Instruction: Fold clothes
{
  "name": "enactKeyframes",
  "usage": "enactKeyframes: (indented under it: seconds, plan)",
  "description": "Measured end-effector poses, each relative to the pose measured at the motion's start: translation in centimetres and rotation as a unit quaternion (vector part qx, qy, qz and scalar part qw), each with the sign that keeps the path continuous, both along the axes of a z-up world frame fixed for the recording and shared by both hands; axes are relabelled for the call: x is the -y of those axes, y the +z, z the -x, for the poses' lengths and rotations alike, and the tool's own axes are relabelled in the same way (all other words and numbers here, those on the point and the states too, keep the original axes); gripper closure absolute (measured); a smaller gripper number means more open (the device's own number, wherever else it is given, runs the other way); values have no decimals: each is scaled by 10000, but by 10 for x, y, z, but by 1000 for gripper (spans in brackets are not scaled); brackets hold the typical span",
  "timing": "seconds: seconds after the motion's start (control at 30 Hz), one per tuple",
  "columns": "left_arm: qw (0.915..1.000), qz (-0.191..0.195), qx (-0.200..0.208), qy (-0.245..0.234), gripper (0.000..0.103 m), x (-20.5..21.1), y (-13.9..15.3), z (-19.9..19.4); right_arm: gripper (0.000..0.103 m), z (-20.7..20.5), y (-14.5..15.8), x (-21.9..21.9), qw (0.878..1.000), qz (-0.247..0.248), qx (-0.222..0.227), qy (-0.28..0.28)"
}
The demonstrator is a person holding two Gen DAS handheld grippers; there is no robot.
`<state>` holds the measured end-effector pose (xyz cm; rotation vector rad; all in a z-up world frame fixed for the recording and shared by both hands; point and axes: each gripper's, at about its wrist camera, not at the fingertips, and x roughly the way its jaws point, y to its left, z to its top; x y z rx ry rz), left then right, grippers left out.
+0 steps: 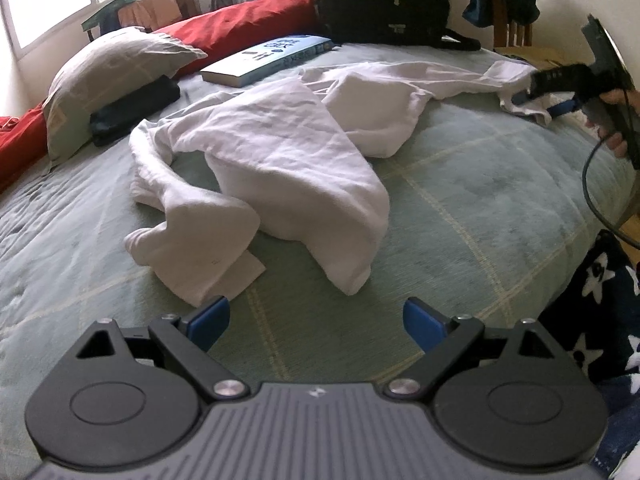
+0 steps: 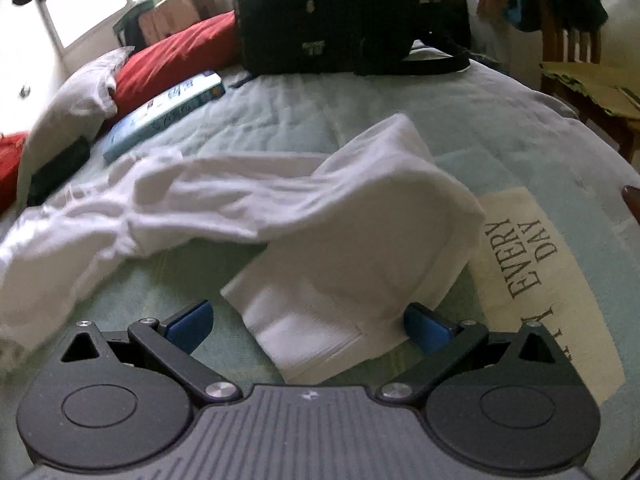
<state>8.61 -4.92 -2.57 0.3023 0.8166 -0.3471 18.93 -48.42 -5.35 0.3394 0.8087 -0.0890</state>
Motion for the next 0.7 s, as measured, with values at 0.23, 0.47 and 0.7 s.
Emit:
enactKeyframes:
  seconds: [0.23, 0.47, 0.7]
  plan:
    - [10000, -24, -28, 36, 9, 1, 0, 0, 0, -35, 7, 18, 9983, -274, 118, -500]
    - [10000, -9, -56, 74, 9, -2, -1, -1, 0, -47, 9, -44, 9977, -259, 257, 563]
    - [10000, 46, -61, 4, 9, -2, -2, 1, 0, -23, 20, -90, 9909, -196, 253, 1311]
